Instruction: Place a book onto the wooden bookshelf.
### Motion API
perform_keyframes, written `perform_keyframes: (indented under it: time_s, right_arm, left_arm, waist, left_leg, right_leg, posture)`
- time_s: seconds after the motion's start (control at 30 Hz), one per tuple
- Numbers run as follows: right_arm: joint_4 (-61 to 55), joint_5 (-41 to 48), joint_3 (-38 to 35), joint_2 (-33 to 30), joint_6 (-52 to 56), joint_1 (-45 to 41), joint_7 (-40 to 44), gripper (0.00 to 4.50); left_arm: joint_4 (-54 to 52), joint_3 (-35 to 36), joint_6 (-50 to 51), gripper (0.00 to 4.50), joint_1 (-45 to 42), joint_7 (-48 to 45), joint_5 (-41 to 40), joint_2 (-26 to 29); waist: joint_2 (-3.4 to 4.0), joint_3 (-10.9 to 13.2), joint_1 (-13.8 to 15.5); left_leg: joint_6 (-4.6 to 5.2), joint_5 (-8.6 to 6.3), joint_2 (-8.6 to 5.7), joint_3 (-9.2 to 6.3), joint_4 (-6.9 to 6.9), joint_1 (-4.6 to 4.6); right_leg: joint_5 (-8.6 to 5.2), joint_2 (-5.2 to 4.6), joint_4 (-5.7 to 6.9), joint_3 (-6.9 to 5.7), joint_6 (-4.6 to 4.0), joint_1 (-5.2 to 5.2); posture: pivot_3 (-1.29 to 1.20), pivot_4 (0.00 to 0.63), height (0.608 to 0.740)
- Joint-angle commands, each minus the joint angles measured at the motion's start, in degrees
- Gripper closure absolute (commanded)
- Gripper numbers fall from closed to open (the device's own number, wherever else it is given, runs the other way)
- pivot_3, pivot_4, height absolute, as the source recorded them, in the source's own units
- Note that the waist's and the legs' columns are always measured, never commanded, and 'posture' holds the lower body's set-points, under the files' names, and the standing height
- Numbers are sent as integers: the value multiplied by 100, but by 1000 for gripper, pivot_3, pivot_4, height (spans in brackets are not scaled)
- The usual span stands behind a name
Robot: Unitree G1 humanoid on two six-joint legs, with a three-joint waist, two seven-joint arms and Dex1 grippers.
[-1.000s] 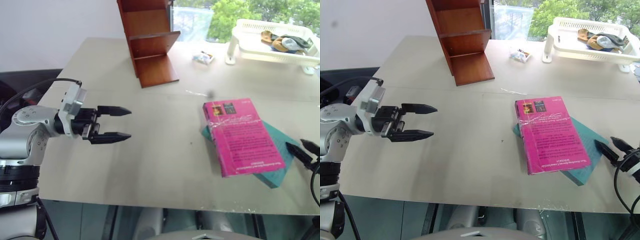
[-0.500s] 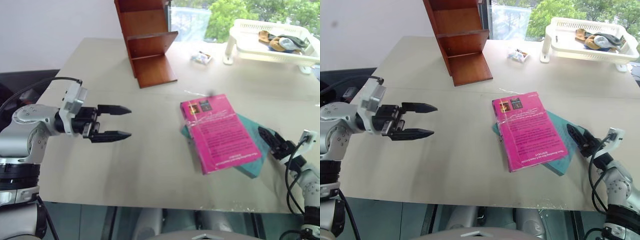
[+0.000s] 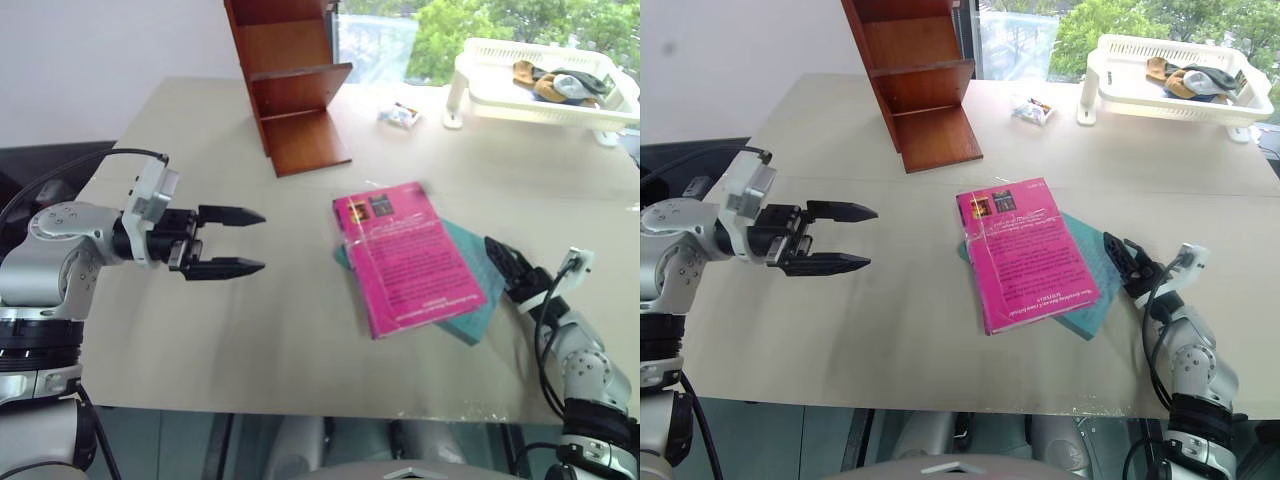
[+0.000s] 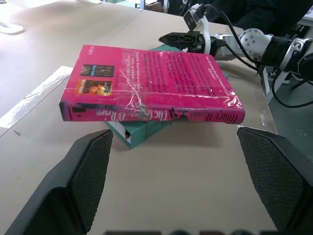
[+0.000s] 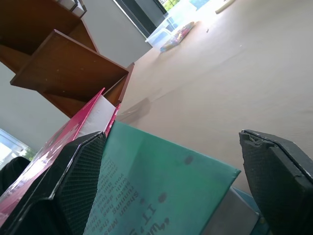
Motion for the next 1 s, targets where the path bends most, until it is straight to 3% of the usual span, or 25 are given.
perform_keyframes:
  time_s: [0.03, 0.2, 0.3, 0.47, 0.63, 0.77, 0.9, 1.0]
  right_arm:
    - [-75, -16, 295, 156, 97, 16, -54, 0]
    - [-222, -282, 197, -25, -371, 81, -2, 0]
    - [-559, -224, -100, -463, -548, 267, 235, 0]
    - [-1022, -745, -415, -2009, -851, 1204, 1044, 0]
    - [-1066, -518, -1300, -3422, -1022, 1984, 2627, 0]
    - [-1452, 163, -2190, -4265, -289, 2662, 3721, 0]
    - [-1628, 319, -2690, -4425, -43, 2883, 3949, 0]
    - [-1837, 607, -2922, -4337, 215, 2892, 3931, 0]
  left_arm:
    - [-25, -1, 6, 29, -131, -23, 4, 35]
    - [-76, 74, 343, 29, -48, 57, -197, 80]
    - [-99, 253, 864, 29, 50, 297, -486, 48]
    - [-360, 279, 1441, 29, 567, 826, -675, -151]
    - [-600, 231, 2736, 29, 716, 1120, -1411, -364]
    - [-365, 369, 3839, 29, 461, 1760, -2045, -805]
    - [-220, 455, 4905, 29, 334, 2403, -2690, -1385]
    - [365, 529, 5506, 29, 57, 3189, -2746, -1976]
  waist:
    - [0, 0, 5]
    - [0, 0, 5]
    - [11, 7, 26]
    - [45, 28, 104]
    - [31, 38, 63]
    - [34, 37, 54]
    - [-9, 35, 44]
    - [-13, 33, 75]
  left_leg:
    - [0, 0, 0, 3, 0, -2]
    - [0, 0, 0, 20, 0, -3]
    - [0, 0, 0, 25, 0, -7]
    - [5, -1, -18, 52, 0, -38]
    - [3, 0, -2, 56, 10, -31]
    - [3, -1, 0, 65, 9, -23]
    - [3, -1, 3, 60, 10, -23]
    - [3, -1, -1, 58, 10, -28]
  right_leg:
    - [0, 0, 5, 2, 0, -6]
    - [-1, 0, 24, 21, -1, -22]
    - [-1, -1, 30, 25, -1, -29]
    - [-4, -22, 34, 42, 4, -65]
    - [-4, -6, 61, 50, 5, -62]
    - [-4, -5, 55, 57, 5, -51]
    - [-5, -1, 52, 55, 6, -50]
    - [-4, -7, 45, 51, 6, -49]
  posture:
    - [0, 150, 740]
    - [0, 150, 740]
    - [0, 150, 740]
    - [0, 150, 740]
    - [0, 150, 740]
    - [0, 150, 740]
    - [0, 150, 740]
    - [0, 150, 740]
